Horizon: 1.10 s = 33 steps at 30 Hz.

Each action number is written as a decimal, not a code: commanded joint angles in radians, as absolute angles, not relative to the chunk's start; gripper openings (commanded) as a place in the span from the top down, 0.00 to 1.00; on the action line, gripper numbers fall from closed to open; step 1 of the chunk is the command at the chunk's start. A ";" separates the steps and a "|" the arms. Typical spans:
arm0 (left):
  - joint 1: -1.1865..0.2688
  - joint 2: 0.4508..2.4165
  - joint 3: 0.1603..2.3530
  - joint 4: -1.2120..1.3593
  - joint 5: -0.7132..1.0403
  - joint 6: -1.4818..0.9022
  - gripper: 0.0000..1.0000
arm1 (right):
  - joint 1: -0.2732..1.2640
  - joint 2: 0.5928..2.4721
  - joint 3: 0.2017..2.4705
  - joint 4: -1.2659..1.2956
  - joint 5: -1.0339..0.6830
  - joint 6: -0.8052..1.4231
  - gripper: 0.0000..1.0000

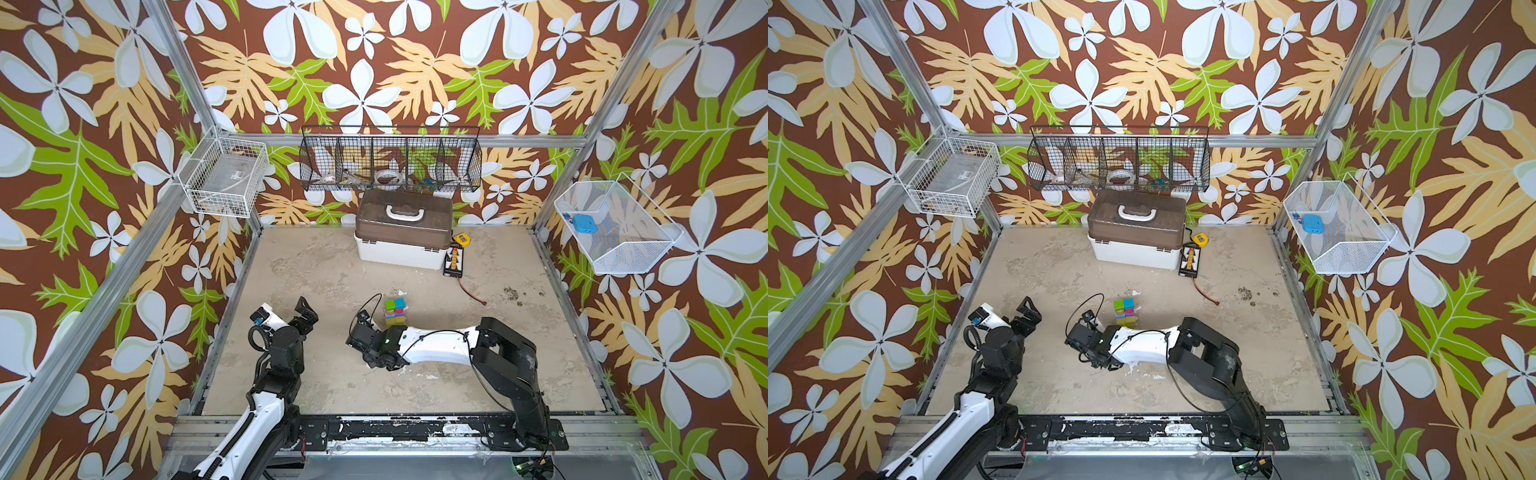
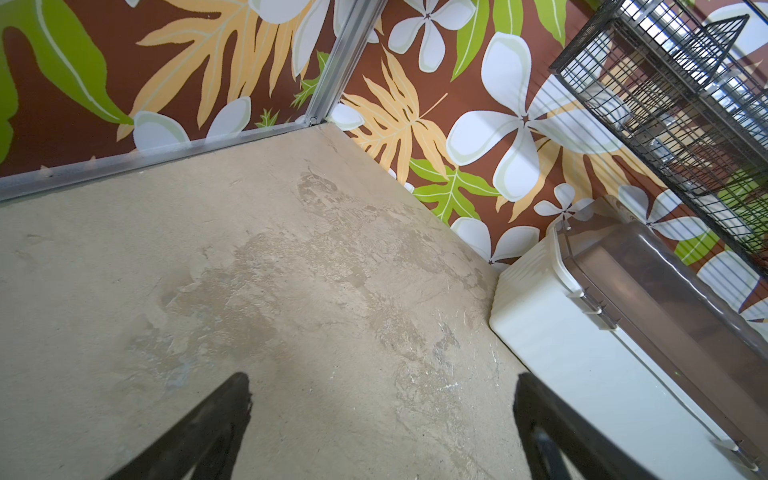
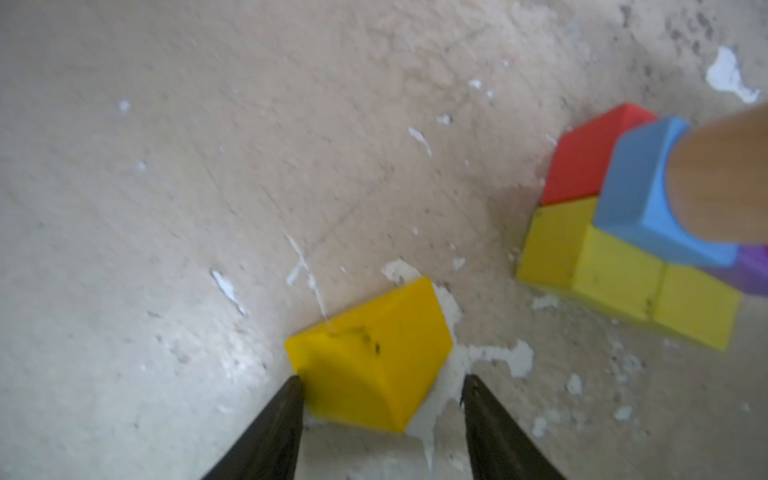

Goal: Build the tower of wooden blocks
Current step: 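Lower the right gripper over the yellow triangular block and align with it, then close the right gripper on the yellow block and lift it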

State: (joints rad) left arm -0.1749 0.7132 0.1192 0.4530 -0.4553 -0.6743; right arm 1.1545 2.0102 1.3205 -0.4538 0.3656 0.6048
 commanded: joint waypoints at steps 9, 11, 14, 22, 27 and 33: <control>-0.172 0.708 0.117 0.480 -0.448 -0.667 0.00 | 1.140 1.898 1.210 -0.465 0.378 0.670 0.35; -0.173 0.709 0.117 0.479 -0.449 -0.667 0.00 | 1.145 1.890 1.209 -0.450 0.345 0.675 0.34; -0.173 0.710 0.118 0.480 -0.449 -0.667 0.00 | 1.168 1.889 1.232 -0.440 0.318 0.708 0.31; -0.173 0.708 0.117 0.480 -0.448 -0.666 0.00 | 1.194 1.997 1.351 -0.447 0.311 0.846 0.28; -0.172 0.709 0.117 0.480 -0.442 -0.669 0.00 | 1.173 2.064 1.396 -0.467 0.333 0.918 0.28; -0.172 0.707 0.117 0.483 -0.439 -0.671 0.00 | 1.162 2.077 1.392 -0.460 0.370 0.963 0.27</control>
State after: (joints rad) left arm -0.1749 0.7086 0.1177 0.4534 -0.4397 -0.6743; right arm 1.1648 2.0686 1.3895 -0.4431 0.3435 0.9176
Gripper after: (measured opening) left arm 0.997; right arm 0.733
